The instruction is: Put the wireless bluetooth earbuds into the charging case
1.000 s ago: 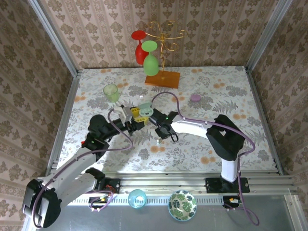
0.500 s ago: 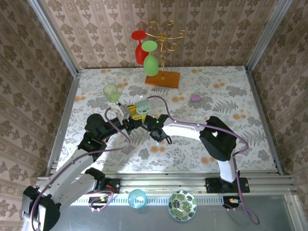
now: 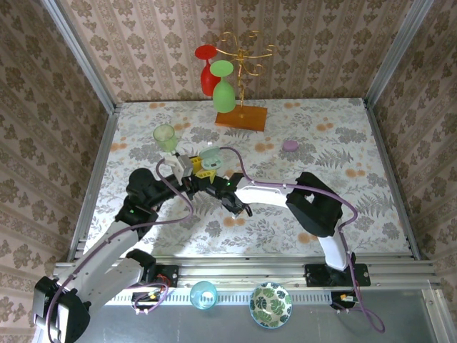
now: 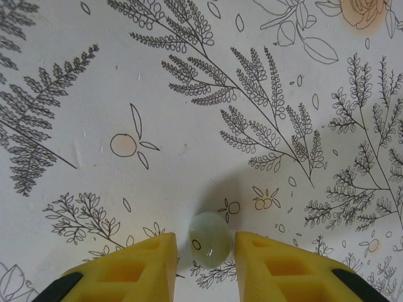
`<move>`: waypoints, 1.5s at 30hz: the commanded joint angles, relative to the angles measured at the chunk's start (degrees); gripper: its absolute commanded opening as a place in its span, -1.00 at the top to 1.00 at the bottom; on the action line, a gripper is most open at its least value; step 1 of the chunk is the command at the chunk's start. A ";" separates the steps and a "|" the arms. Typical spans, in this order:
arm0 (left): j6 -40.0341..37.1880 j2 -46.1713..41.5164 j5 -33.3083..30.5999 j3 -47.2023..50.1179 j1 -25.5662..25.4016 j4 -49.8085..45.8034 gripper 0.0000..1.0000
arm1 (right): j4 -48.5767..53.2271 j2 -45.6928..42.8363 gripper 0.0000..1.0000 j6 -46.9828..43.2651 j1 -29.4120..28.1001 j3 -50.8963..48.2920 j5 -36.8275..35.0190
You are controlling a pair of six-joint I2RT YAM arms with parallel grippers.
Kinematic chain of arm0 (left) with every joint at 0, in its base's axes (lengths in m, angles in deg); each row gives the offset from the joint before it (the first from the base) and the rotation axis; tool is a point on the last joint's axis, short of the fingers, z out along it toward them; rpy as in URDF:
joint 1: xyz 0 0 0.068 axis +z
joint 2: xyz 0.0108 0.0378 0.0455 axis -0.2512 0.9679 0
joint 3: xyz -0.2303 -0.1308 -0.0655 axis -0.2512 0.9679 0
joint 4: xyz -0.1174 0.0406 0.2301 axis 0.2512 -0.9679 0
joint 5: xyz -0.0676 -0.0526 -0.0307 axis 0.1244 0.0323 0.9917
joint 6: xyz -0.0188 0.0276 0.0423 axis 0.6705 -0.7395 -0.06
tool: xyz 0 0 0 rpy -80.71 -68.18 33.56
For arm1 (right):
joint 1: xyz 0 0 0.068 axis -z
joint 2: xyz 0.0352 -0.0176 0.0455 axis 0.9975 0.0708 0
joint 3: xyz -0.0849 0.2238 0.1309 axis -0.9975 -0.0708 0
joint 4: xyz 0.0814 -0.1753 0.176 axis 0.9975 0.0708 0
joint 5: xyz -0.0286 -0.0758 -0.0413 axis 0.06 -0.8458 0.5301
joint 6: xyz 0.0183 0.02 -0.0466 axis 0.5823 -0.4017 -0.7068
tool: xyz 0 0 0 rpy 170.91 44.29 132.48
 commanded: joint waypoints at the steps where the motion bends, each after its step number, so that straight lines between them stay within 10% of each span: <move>1: 0.28 -0.04 0.21 -0.96 0.27 2.57 0.53 | 1.91 1.75 0.40 -0.83 -0.28 2.06 -2.22; 30: 0.68 1.09 0.39 -1.05 0.27 3.67 0.53 | 2.51 1.57 0.64 -2.53 2.02 1.22 -2.71; 45: 2.34 4.12 -0.70 -1.50 0.27 4.88 0.53 | -11.55 -22.10 0.65 13.30 16.78 -15.14 24.81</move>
